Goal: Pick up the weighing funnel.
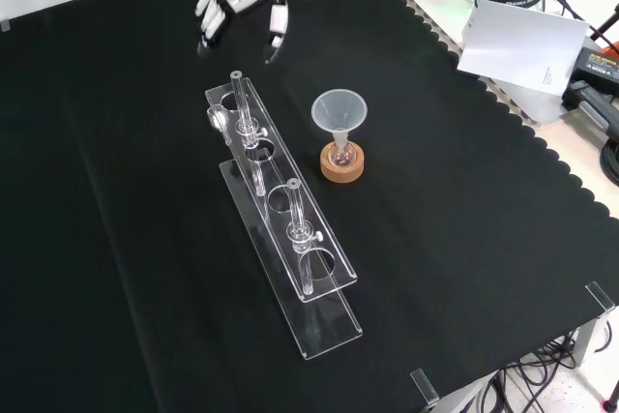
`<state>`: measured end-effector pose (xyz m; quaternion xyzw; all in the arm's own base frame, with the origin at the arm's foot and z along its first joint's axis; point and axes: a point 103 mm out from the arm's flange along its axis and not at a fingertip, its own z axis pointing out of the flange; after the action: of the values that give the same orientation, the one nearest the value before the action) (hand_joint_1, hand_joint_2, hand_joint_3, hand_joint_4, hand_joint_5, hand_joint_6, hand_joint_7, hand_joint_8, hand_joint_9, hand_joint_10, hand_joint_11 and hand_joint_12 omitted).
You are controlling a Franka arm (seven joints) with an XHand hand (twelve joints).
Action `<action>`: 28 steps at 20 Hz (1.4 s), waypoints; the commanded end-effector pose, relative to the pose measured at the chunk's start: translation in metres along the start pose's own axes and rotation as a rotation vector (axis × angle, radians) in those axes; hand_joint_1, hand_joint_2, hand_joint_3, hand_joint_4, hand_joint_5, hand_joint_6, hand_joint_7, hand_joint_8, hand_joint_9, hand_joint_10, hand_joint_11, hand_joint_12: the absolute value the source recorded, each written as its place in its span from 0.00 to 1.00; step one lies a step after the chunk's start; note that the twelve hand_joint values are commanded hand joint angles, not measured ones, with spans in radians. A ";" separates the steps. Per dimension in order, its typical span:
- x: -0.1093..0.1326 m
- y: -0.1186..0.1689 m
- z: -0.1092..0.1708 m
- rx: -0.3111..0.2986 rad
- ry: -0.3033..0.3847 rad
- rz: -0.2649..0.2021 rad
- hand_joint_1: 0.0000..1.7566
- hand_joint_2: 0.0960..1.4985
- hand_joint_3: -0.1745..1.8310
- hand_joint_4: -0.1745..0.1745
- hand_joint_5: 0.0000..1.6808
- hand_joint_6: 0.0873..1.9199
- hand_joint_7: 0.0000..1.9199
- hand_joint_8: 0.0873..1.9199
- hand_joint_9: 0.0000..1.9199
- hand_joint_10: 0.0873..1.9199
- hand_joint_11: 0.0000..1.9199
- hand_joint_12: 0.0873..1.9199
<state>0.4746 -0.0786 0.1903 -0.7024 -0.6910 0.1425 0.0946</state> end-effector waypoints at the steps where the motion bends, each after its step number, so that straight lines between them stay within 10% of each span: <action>1: -0.007 0.050 0.039 0.032 0.052 -0.078 0.41 0.42 0.28 0.34 0.31 0.00 0.24 0.34 0.37 0.26 0.22 0.68; 28: -0.010 0.095 0.081 0.148 0.015 -0.068 0.49 0.38 0.31 0.41 0.33 0.00 0.22 0.34 0.35 0.26 0.21 0.68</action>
<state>0.5351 -0.0971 0.0881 -0.6705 -0.7040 0.1737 0.1573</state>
